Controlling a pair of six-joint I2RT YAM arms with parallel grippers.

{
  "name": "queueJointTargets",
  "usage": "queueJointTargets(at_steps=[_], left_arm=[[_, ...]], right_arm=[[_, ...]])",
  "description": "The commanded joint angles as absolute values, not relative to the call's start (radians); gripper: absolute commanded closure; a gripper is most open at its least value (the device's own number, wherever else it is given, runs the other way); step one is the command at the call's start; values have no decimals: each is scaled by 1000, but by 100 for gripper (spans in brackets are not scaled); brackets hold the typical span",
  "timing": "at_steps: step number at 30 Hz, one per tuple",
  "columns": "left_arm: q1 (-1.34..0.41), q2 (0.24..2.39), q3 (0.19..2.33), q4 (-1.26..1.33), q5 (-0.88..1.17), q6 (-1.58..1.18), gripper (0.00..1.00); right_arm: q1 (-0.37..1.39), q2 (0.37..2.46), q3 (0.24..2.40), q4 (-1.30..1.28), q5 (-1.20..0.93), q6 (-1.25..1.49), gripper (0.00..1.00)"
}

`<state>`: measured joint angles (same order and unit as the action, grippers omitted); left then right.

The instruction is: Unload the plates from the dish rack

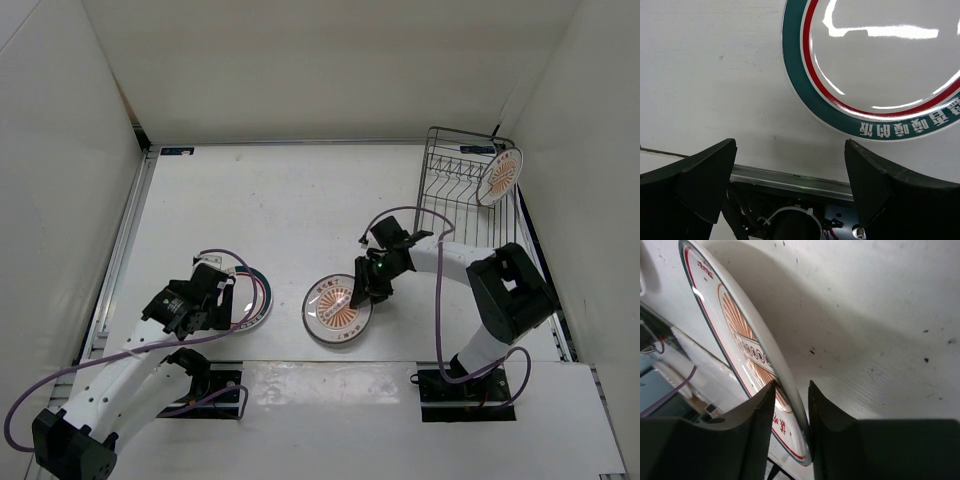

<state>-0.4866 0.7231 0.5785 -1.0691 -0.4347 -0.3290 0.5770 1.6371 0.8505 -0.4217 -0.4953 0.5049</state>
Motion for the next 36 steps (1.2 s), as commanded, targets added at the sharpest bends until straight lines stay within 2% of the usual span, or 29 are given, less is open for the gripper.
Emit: queueJointTargets(at_steps=[1, 2, 3, 11, 16, 17, 19, 25, 27, 31, 34, 36], left_arm=[[-488, 707, 611, -1069, -459, -339, 0], [-489, 698, 612, -1069, -460, -337, 0], [-488, 696, 606, -1068, -462, -339, 0], [-488, 695, 607, -1066, -459, -336, 0], [-489, 690, 607, -1063, -457, -336, 0], [-489, 689, 607, -1062, -454, -333, 0], [-489, 689, 604, -1058, -453, -331, 0], [-488, 692, 609, -1063, -445, -328, 0], [-488, 683, 607, -1062, -446, -330, 0], [-488, 669, 604, -1063, -448, -330, 0], [-488, 663, 604, -1061, -448, -330, 0], [-488, 666, 603, -1058, -445, -328, 0]], right_arm=[[588, 1680, 923, -564, -341, 427, 62], [588, 1684, 931, -575, -327, 423, 58], [589, 1686, 937, -581, -321, 422, 42], [592, 1640, 957, -639, -284, 396, 39], [581, 1575, 1110, -802, -200, 290, 39], [580, 1563, 1133, -854, -123, 279, 30], [580, 1526, 1208, -905, -95, 226, 22], [552, 1491, 1350, -1037, 36, 137, 16], [514, 1459, 1324, -1016, 52, 144, 10], [436, 1347, 1305, -928, 75, 156, 10], [352, 1336, 1357, -928, 152, 204, 10], [290, 1345, 1374, -922, 105, 230, 10]])
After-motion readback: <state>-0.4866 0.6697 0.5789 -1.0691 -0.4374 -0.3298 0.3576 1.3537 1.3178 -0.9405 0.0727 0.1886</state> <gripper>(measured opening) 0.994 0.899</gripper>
